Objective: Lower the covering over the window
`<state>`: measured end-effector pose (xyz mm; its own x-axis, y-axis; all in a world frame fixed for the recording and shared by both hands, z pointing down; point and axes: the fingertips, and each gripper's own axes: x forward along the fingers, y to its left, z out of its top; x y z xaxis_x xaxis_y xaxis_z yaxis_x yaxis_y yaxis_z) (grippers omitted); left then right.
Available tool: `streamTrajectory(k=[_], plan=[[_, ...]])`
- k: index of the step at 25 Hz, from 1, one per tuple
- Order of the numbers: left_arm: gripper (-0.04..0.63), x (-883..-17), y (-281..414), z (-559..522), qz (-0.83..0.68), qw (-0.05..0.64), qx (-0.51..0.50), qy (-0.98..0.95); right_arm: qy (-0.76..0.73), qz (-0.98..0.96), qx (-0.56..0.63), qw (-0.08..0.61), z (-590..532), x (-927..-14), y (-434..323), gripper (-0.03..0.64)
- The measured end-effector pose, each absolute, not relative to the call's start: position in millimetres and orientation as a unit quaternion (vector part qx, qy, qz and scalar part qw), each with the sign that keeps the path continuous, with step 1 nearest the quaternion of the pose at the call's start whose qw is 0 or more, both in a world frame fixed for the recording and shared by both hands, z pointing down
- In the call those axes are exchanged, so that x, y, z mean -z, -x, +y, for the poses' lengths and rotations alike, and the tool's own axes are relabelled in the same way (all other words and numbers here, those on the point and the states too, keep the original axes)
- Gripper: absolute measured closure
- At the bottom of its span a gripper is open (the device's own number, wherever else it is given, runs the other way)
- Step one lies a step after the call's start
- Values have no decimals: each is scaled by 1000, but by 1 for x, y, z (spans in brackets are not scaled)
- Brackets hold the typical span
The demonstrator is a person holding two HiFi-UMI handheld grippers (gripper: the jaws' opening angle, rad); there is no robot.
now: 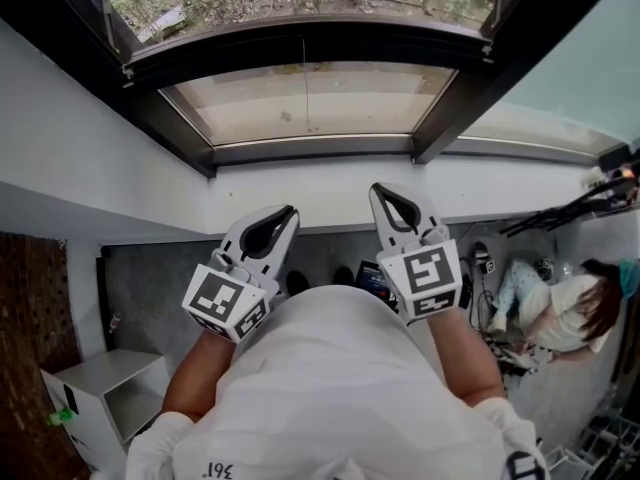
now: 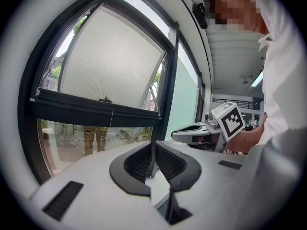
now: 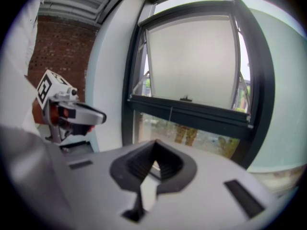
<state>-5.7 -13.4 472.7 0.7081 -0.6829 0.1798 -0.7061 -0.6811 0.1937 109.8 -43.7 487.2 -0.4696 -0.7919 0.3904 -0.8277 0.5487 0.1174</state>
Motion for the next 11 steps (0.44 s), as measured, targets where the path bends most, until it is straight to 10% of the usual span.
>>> streamTrajectory(k=[11], plan=[[560, -471, 5, -21, -378, 120, -45, -917, -471, -857, -37, 205, -53, -486, -109, 597]])
